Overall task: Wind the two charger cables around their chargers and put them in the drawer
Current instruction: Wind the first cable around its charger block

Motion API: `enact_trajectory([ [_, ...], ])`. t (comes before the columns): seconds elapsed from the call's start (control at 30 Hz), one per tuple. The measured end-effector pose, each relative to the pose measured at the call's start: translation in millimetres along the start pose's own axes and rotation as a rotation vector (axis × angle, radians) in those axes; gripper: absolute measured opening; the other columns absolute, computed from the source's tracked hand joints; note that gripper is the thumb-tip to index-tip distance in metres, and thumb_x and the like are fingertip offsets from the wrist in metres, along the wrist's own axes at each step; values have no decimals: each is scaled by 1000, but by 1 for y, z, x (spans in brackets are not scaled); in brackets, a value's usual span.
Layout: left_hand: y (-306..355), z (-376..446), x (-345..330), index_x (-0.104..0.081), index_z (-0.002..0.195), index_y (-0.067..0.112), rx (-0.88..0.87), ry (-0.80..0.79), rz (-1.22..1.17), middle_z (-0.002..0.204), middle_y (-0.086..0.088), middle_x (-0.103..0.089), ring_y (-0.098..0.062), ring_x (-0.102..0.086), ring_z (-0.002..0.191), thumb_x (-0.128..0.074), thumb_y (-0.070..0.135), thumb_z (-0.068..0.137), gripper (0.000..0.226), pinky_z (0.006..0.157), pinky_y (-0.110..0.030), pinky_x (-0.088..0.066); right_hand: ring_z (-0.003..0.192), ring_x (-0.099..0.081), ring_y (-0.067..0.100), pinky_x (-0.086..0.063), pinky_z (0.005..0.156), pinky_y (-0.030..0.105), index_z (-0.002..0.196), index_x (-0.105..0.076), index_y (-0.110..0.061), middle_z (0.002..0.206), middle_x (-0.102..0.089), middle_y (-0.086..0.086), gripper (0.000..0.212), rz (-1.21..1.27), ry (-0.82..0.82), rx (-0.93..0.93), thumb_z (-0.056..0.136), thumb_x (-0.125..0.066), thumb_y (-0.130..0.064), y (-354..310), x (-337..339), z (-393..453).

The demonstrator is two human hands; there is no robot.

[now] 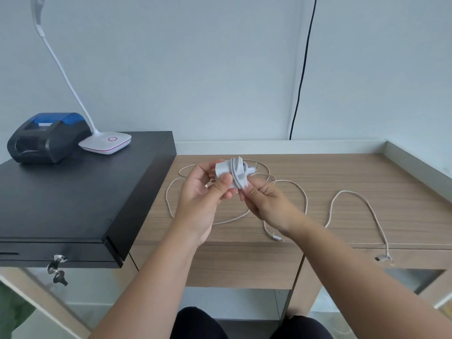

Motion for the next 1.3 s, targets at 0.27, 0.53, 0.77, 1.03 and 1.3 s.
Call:
enact_trajectory([
  [0.27, -9, 16, 16, -61, 104, 31, -170, 249, 530, 101, -3, -65, -15, -66, 75, -75, 27, 82, 27, 65, -31, -52, 48, -44, 5, -35, 53, 26, 89, -62, -21, 50, -44, -10, 20, -794, 10, 165, 99, -47, -29, -26, 1, -16],
  [0.53, -7, 7, 4, -67, 114, 28, -335, -20, 936, 101, 7, -59, -5, -58, 84, -72, 31, 85, 30, 70, -17, -49, 48, -47, 13, -41, 51, 34, 75, -63, -18, 50, -52, -3, 34, -925, 101, 306, 93, -53, -45, -63, 42, -2],
  [0.77, -7, 7, -2, -69, 112, 33, -67, -252, 573, 104, 3, -69, -18, -64, 87, -75, 47, 75, 40, 81, -41, -57, 58, -42, 20, -34, 59, 30, 65, -57, -3, 60, -49, 26, 51, -279, -21, 200, 79, -67, -51, -51, 50, 5],
  [1.03, -14, -4, -22, -73, 104, 25, 138, -302, -26, 102, 0, -70, -18, -69, 89, -86, 44, 62, 47, 74, -31, -58, 70, -37, 27, -23, 63, 41, 68, -67, -22, 73, -47, 19, 44, 181, -54, 24, 74, -64, -65, -29, 33, 0],
  [1.3, -3, 19, -38, -59, 118, 8, 67, -13, -319, 96, -2, -72, -13, -69, 80, -71, 26, 73, 51, 69, -19, -57, 41, -28, 1, -25, 43, 14, 73, -52, -7, 45, -35, -12, 36, -10, 129, 117, 102, -39, -24, -25, 31, 0],
])
Point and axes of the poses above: each hand's wrist, its own z-axis towards the middle knuckle, its own x-axis out of the back of the hand, y = z × x, the point moved 5 cm from there along z, towards the middle knuckle
